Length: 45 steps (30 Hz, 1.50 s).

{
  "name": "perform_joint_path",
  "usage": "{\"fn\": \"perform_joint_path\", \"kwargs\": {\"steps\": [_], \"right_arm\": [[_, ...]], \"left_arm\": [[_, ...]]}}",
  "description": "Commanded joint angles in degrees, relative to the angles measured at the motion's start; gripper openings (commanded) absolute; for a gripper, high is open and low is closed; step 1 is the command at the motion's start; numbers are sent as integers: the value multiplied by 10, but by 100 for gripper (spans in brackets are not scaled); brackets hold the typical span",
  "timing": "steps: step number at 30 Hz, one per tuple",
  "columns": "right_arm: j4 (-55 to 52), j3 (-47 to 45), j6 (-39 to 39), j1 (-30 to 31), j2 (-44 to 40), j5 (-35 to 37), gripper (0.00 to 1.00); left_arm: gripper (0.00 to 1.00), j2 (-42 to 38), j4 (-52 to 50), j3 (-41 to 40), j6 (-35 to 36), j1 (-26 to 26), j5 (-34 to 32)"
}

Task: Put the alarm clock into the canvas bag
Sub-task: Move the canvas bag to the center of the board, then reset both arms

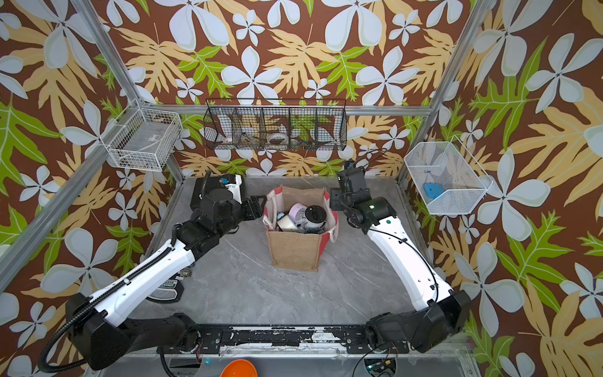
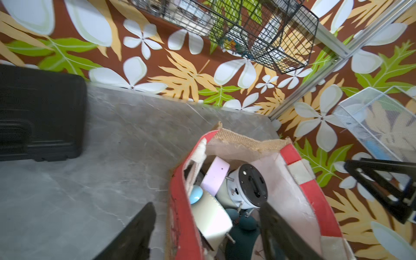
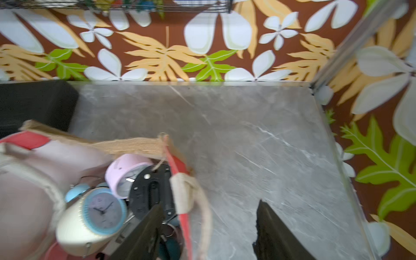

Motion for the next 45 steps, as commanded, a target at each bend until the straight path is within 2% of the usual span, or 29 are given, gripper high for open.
{"fn": "perform_joint_path", "kwargs": {"steps": [1, 4, 10, 14, 17, 18, 19, 22, 23, 27, 30, 31, 33, 36, 38, 40, 42, 45], "right_arm": [[56, -72, -6, -50, -35, 11, 84], [110, -158, 2, -90, -57, 19, 100], [256, -317, -13, -110, -64, 104, 100], [381, -403, -34, -113, -24, 176, 100], [483, -448, -62, -114, 25, 188, 99], [513, -460, -66, -114, 38, 184, 100], [549, -474, -70, -115, 50, 177, 99], [663, -518, -79, -114, 67, 161, 100], [661, -518, -75, -113, 62, 161, 100], [766, -590, -70, -114, 15, 153, 99], [870, -652, -118, -114, -20, 101, 100], [900, -666, -130, -116, -22, 100, 100], [934, -672, -135, -119, -1, 95, 99], [952, -655, -154, -119, 45, 69, 100], [933, -643, -151, -125, 49, 52, 99], [914, -629, -147, -135, 56, 33, 100], [909, -627, -141, -143, 58, 18, 100], [949, -653, -138, -151, 55, -1, 100]], "left_arm": [[100, -17, -34, -22, 44, 12, -100], [100, -30, -28, -69, 53, 37, -146], [100, -46, 52, -194, 72, 82, -244], [100, -44, 145, -275, 96, 95, -312], [100, -32, 255, -338, 151, 97, -349], [100, -27, 290, -349, 172, 101, -347], [100, -23, 276, -342, 172, 105, -344], [100, -6, 375, -365, 235, 106, -342], [100, 0, 424, -380, 258, 106, -335], [100, 24, 591, -447, 317, 121, -285], [100, 41, 665, -484, 309, 163, -235], [100, 32, 642, -483, 295, 172, -220], [100, 21, 703, -516, 301, 199, -150], [100, 47, 801, -556, 282, 233, -109], [100, 53, 822, -572, 271, 249, -76], [100, 78, 849, -570, 280, 251, -55], [100, 66, 806, -562, 273, 254, -50], [100, 73, 833, -567, 269, 254, -65]]}}
